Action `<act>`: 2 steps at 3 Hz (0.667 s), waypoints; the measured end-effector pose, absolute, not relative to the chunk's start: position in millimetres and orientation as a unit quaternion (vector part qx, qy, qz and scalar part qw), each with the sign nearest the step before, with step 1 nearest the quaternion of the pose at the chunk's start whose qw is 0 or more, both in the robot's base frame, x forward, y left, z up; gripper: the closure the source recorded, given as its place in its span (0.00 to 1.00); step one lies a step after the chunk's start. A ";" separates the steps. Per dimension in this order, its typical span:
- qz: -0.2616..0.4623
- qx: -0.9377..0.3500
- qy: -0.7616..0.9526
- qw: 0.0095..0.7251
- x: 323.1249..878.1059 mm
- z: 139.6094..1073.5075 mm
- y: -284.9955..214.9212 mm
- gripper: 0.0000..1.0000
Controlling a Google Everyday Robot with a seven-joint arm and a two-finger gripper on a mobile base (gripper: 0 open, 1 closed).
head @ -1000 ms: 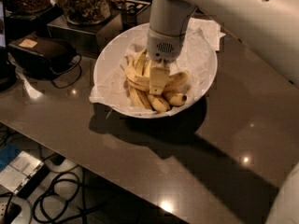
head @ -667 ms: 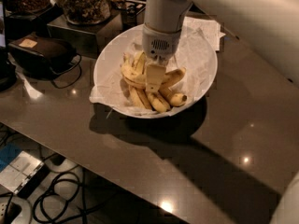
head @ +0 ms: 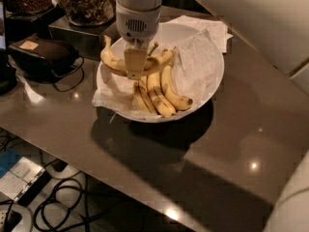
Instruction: Pick banana from white bowl
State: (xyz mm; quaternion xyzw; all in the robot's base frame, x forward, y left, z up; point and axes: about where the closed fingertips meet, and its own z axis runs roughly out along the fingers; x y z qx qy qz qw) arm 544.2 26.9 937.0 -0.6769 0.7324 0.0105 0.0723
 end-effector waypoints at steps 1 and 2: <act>0.009 -0.678 0.730 0.085 547.6 937.9 33.4 1.00; 0.005 -0.704 0.703 0.095 529.0 942.8 56.7 1.00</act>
Offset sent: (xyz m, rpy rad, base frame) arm -0.0524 0.0523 0.0102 -0.0111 -0.0358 0.1820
